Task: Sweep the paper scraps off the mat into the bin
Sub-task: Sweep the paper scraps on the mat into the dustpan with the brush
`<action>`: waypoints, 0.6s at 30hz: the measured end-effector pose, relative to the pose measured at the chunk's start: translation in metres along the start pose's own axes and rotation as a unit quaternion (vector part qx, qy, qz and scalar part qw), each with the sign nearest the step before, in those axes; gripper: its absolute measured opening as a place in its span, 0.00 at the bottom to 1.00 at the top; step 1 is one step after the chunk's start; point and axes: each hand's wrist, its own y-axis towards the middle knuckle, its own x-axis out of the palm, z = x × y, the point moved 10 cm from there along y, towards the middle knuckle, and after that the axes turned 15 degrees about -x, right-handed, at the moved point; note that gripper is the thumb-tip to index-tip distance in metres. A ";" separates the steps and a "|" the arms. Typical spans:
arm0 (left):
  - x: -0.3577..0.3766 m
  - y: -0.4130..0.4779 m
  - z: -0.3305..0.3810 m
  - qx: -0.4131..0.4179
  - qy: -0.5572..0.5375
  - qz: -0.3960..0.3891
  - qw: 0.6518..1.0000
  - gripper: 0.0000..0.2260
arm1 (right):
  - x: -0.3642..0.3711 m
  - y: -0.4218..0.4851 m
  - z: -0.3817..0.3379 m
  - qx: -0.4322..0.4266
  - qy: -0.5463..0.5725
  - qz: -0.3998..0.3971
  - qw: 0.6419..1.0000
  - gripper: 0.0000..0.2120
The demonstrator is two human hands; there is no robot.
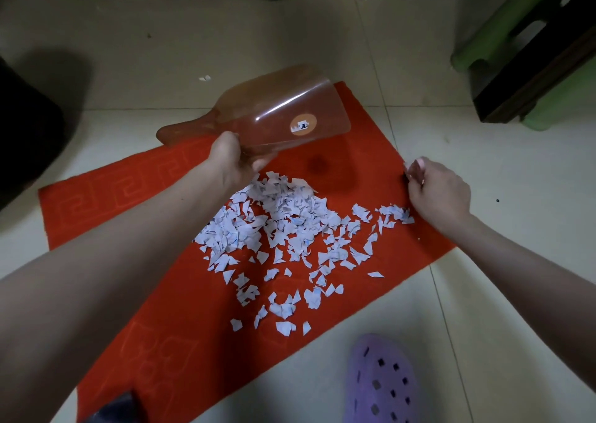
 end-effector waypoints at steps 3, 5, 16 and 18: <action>0.005 -0.002 0.000 0.003 0.003 -0.002 1.000 0.16 | 0.010 -0.011 -0.009 -0.024 0.017 -0.029 0.999 0.06; 0.007 -0.002 -0.001 0.002 0.007 -0.002 1.000 0.16 | 0.014 -0.017 -0.028 -0.059 0.060 -0.039 0.996 0.04; 0.005 0.003 -0.009 -0.007 0.017 0.002 1.000 0.16 | -0.032 0.002 -0.052 -0.035 0.307 0.081 0.948 0.09; 0.006 0.003 -0.010 -0.012 0.021 0.001 1.000 0.16 | -0.023 -0.002 -0.035 -0.008 0.232 0.047 0.971 0.06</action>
